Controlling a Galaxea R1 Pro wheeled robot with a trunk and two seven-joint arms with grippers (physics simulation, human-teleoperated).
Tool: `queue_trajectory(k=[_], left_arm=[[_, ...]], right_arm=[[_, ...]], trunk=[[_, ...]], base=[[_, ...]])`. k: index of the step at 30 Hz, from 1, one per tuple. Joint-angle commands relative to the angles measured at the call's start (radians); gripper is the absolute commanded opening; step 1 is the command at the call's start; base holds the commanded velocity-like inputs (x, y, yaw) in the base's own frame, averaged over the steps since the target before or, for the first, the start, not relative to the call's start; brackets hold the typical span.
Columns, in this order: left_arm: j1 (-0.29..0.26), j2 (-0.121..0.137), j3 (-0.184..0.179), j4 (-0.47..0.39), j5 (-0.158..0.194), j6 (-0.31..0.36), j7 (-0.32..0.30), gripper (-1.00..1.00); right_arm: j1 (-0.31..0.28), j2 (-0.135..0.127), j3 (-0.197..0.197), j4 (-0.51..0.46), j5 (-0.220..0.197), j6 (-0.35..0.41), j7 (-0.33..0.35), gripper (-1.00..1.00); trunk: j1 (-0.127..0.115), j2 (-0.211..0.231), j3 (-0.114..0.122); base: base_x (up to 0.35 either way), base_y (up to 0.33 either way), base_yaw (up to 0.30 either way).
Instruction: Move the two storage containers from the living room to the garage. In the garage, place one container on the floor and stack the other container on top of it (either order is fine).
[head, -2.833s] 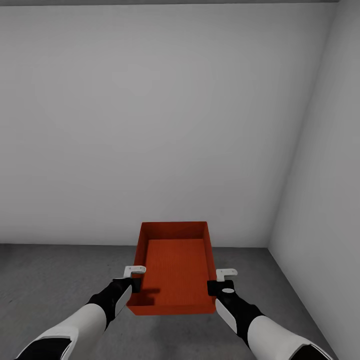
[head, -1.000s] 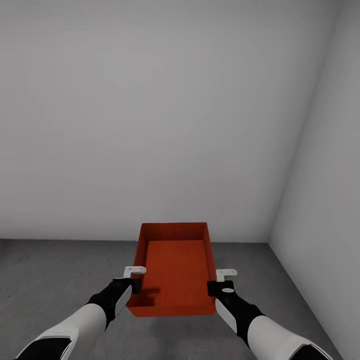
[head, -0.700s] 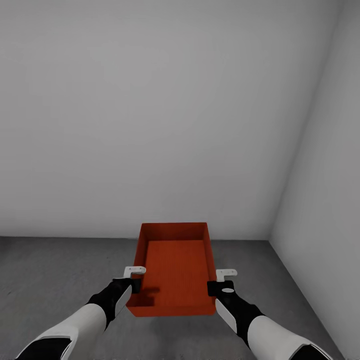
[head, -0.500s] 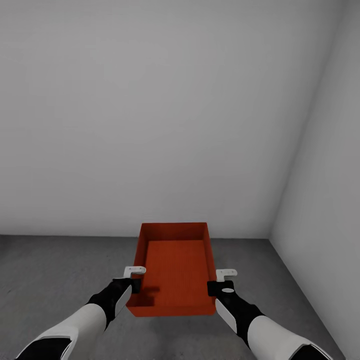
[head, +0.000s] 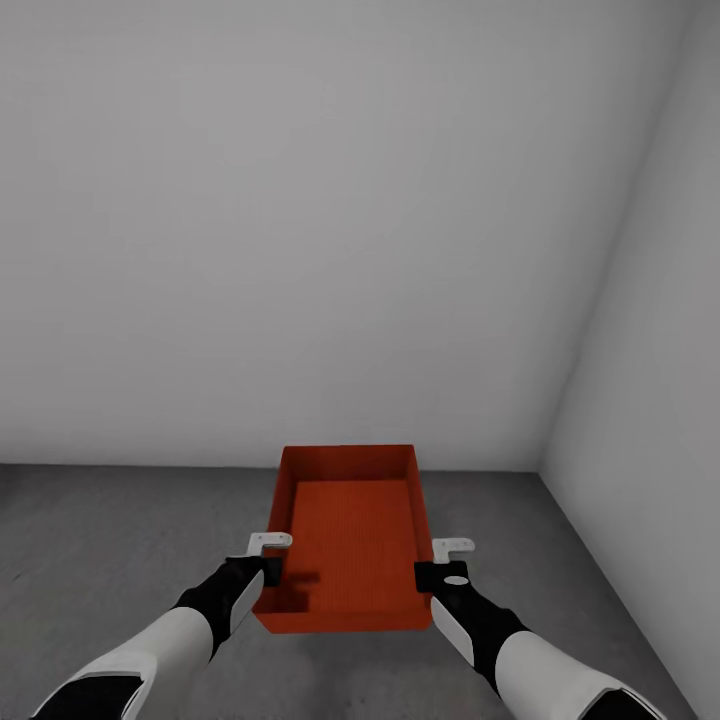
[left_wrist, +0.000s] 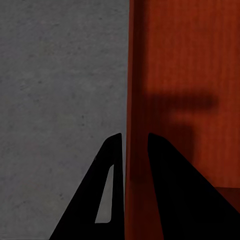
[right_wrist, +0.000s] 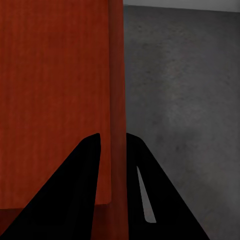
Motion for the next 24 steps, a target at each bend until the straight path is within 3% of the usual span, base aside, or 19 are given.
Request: queue_trajectory(k=[1, 24], left_arm=[[0.001, 0.015, -0.012, 0.000, 0.009, 0.006, 0.004, -1.00], [0.001, 0.016, -0.012, 0.000, 0.008, 0.005, 0.004, -1.00]], right_arm=[[-0.002, -0.001, -0.015, -0.033, 0.006, -0.015, -0.004, -1.00], [-0.002, -0.001, -0.015, -0.033, 0.006, -0.015, -0.004, -1.00]], trunk=[[0.004, -0.008, -0.006], [0.092, -0.169, -0.116]], base=[[0.000, 0.000, 0.000], [0.000, 0.000, 0.000]])
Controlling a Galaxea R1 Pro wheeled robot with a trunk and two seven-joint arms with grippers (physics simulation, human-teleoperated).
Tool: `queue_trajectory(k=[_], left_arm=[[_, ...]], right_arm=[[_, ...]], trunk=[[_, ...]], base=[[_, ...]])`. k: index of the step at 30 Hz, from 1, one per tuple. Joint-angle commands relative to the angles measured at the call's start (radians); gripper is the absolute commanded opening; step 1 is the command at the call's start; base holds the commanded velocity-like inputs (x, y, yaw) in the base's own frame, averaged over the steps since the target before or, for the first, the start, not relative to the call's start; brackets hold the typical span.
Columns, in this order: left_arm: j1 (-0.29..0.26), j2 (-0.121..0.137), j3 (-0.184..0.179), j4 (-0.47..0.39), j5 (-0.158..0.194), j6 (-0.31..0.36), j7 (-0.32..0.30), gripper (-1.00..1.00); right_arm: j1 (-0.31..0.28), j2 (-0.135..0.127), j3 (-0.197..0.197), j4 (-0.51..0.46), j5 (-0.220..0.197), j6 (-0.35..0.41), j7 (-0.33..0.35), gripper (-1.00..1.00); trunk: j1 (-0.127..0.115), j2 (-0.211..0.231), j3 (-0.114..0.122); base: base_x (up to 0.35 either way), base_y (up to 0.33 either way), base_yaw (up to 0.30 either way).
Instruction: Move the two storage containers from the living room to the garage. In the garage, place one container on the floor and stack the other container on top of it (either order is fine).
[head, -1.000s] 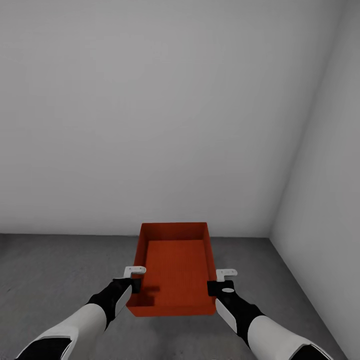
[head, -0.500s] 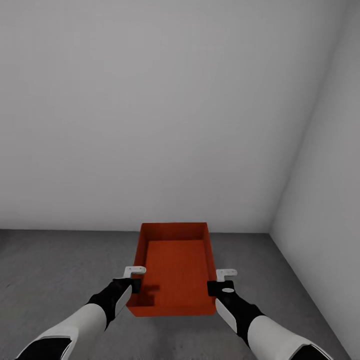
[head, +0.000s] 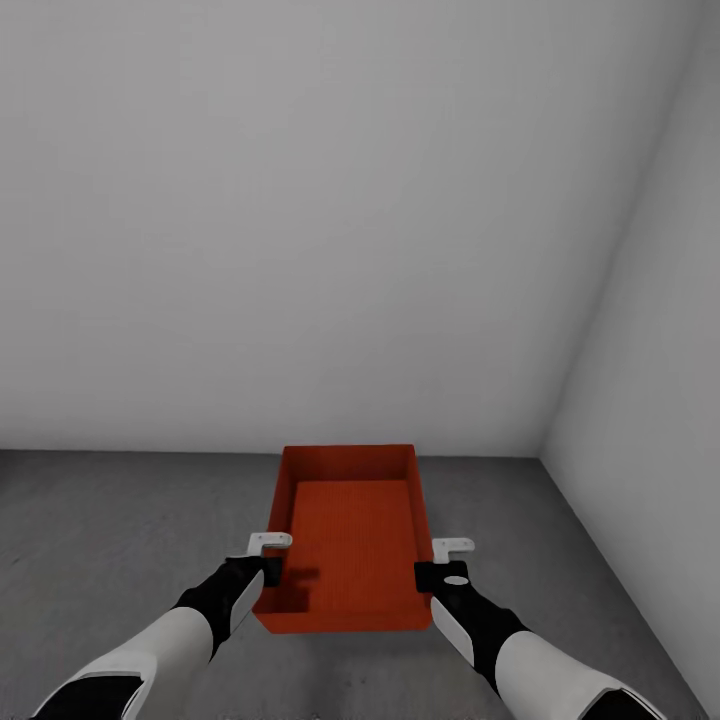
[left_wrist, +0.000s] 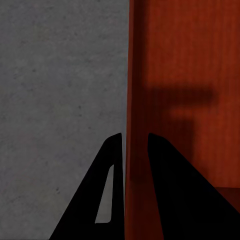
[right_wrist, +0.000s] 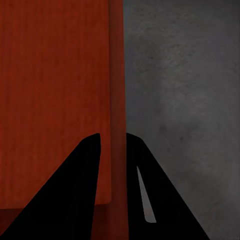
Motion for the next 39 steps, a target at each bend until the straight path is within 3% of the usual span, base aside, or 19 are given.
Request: queue_trajectory(k=[1, 39], left_arm=[[0.001, 0.015, -0.012, 0.000, 0.008, 0.006, 0.004, -1.00], [0.001, 0.015, -0.012, 0.000, 0.008, 0.006, 0.006, -1.00]], right_arm=[[-0.002, -0.001, -0.015, -0.033, 0.006, -0.014, -0.004, -1.00], [-0.002, -0.001, -0.015, -0.033, 0.006, -0.014, -0.004, -1.00]], trunk=[[0.004, -0.008, -0.006], [0.150, -0.274, -0.187]], base=[[0.000, 0.000, 0.000], [0.000, 0.000, 0.000]])
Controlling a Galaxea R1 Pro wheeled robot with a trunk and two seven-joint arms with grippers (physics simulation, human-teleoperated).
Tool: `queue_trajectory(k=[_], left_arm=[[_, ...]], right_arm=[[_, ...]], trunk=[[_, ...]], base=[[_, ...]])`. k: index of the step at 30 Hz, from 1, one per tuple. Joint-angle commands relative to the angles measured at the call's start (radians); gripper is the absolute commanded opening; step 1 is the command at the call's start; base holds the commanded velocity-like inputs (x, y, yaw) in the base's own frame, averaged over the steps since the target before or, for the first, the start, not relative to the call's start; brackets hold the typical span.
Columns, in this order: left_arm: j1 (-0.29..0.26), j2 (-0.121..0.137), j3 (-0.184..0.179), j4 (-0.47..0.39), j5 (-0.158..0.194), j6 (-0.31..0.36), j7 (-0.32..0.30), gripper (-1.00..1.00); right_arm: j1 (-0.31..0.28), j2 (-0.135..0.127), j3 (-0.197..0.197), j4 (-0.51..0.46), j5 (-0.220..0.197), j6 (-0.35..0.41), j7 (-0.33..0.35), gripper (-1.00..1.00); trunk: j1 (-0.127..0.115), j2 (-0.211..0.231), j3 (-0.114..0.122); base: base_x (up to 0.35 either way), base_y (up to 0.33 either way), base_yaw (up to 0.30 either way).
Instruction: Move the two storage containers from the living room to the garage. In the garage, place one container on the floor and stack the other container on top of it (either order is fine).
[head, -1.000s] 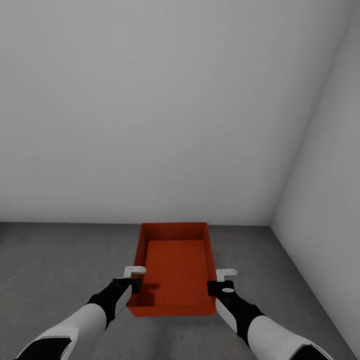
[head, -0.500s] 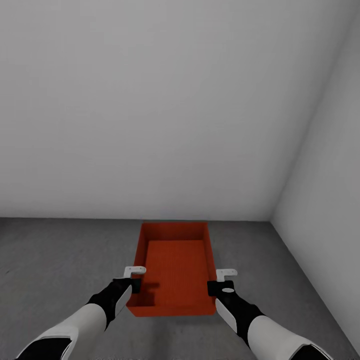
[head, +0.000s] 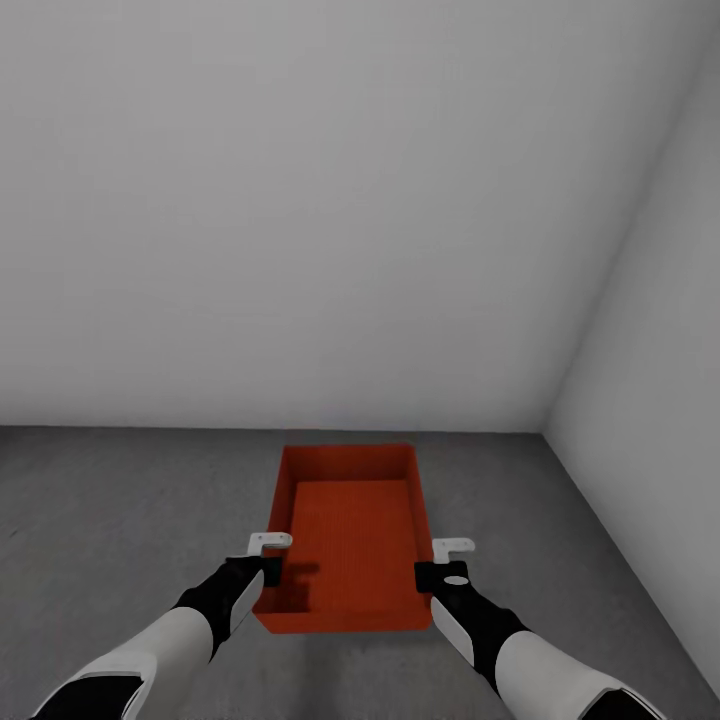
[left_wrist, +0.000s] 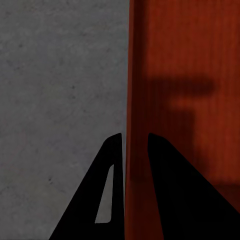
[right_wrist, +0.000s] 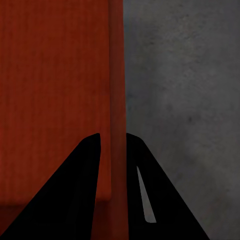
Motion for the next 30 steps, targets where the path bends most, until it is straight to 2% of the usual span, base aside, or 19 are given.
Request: queue_trajectory(k=[1, 30], left_arm=[[0.001, 0.015, -0.010, 0.000, 0.006, 0.006, 0.005, -1.00], [0.001, 0.015, -0.010, 0.000, 0.006, 0.003, 0.006, -1.00]], right_arm=[[-0.002, -0.001, -0.015, -0.034, 0.007, -0.014, -0.004, -1.00], [-0.002, -0.001, -0.015, -0.034, 0.007, -0.014, -0.005, -1.00]], trunk=[[0.004, -0.008, -0.006], [0.115, -0.211, -0.144]], base=[[0.000, 0.000, -0.011], [0.000, 0.000, -0.058]])
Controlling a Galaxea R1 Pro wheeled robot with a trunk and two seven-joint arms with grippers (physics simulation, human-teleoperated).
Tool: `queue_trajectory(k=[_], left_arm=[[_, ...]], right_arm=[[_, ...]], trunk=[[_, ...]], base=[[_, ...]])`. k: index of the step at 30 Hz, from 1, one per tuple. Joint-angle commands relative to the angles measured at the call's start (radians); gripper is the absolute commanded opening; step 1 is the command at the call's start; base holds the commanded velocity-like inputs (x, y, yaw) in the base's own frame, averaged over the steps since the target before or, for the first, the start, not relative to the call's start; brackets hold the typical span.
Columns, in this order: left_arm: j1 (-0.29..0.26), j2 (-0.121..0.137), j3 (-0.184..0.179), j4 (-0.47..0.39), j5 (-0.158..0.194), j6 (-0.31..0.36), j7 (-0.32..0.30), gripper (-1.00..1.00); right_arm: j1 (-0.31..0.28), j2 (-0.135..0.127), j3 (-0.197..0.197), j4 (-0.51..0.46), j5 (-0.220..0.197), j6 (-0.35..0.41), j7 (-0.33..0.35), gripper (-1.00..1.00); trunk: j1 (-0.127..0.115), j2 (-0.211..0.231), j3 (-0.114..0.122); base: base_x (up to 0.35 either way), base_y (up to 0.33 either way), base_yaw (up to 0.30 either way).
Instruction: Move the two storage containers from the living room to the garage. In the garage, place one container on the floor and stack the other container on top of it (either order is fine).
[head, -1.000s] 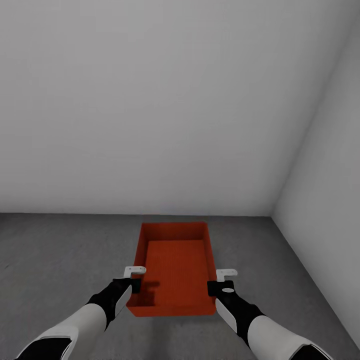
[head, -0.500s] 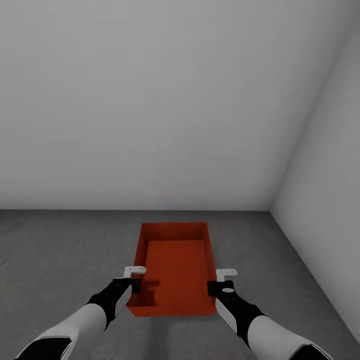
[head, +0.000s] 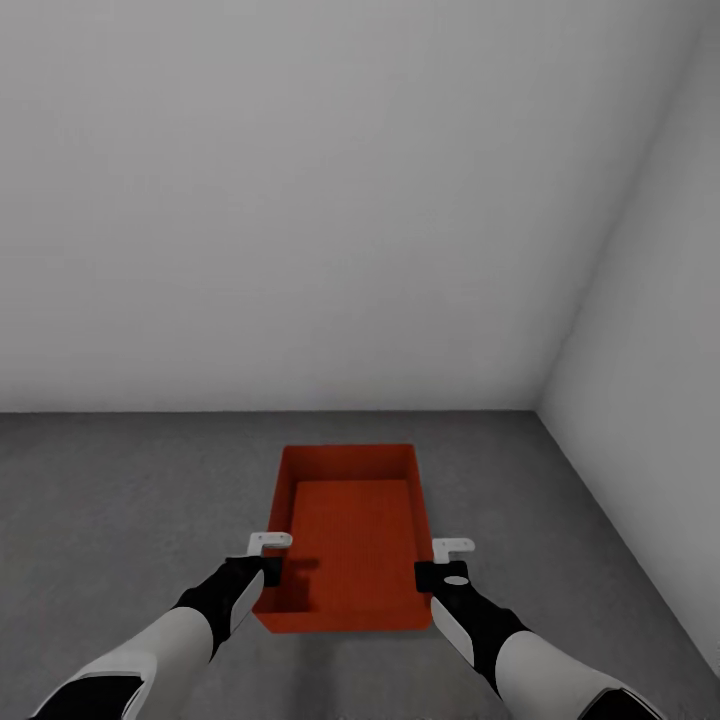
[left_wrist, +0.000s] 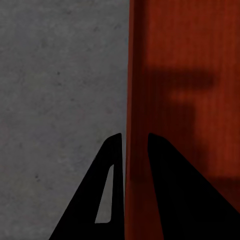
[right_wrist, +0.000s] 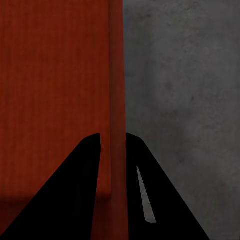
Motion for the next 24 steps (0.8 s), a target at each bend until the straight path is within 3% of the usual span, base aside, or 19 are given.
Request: queue_trajectory(k=[1, 24], left_arm=[[0.001, 0.015, -0.008, 0.000, 0.004, 0.005, 0.005, -1.00], [0.001, 0.015, -0.008, -0.001, 0.002, -0.002, 0.003, -1.00]], right_arm=[[-0.002, -0.001, -0.016, -0.035, 0.008, -0.009, -0.004, -1.00], [-0.002, -0.001, -0.016, -0.035, 0.008, -0.009, -0.004, -1.00]], trunk=[[0.000, -0.001, -0.003], [0.000, -0.001, -0.021]], base=[[0.000, 0.000, -0.026], [0.000, 0.000, -0.002]])
